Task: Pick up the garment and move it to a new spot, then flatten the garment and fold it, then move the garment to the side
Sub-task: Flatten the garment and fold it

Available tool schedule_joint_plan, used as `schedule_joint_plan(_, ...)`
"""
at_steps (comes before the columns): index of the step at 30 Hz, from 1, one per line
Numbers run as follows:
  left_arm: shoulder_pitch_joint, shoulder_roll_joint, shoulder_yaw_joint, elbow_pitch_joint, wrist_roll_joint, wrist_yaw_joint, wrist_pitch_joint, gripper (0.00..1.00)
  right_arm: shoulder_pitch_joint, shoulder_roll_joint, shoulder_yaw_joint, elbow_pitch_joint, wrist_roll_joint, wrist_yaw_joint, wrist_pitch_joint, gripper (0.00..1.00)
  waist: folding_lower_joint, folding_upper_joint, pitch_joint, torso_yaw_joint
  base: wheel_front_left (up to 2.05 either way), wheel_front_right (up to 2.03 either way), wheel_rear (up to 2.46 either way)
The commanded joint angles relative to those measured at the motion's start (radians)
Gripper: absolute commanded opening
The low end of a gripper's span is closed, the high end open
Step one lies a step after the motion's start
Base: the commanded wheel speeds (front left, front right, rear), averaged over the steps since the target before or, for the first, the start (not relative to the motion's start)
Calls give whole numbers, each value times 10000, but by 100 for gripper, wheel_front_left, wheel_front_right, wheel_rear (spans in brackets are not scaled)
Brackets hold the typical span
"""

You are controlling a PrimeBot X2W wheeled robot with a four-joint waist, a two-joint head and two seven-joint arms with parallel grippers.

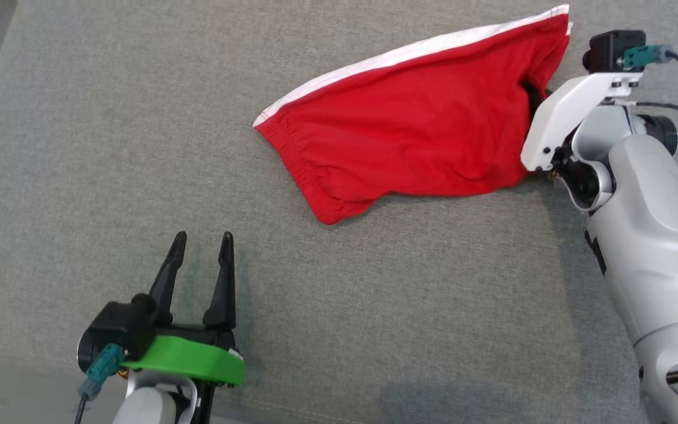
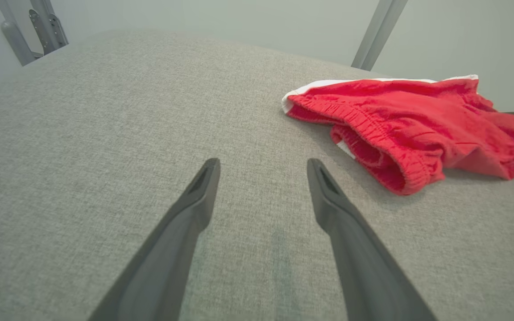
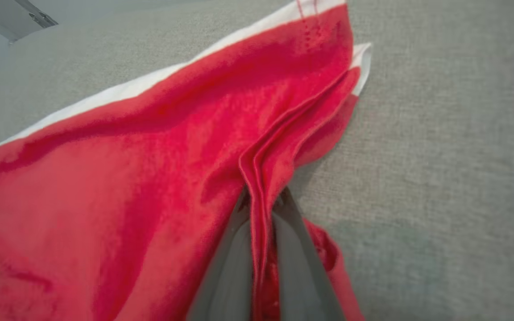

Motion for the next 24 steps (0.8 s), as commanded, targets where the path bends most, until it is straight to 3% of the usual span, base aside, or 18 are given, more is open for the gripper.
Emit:
schedule_joint_plan(1, 214, 40, 84, 10, 79, -51, -26, 100, 470, 66, 98, 70, 144, 9, 120, 0, 0, 34, -983, -1090, 0, 0, 0)
schedule_joint_plan(6, 860, 81, 312, 132, 354, -185, -27, 100, 1334, -291, 169, -524, 1318, -4, 383, 0, 0, 34, -1632, -1911, 0, 0, 0)
schedule_joint_plan(10, 1257, 56, 430, 78, 489, -263, -27, 100, 2139, -782, -263, -893, 1913, -3, 483, 0, 0, 34, -1952, -2198, 0, 0, 0)
schedule_joint_plan(20, 1777, -139, 427, -178, 730, -426, -26, 100, 3451, -1614, -2469, -940, 1778, 3, -373, 0, 0, 34, -2239, -1868, 0, 0, 0)
schedule_joint_plan(24, 1944, -265, 426, -307, 711, -424, -26, 100, 3506, -1372, -2804, -2013, 1567, 8, -563, 0, 0, 34, -2288, -1642, 0, 0, 0)
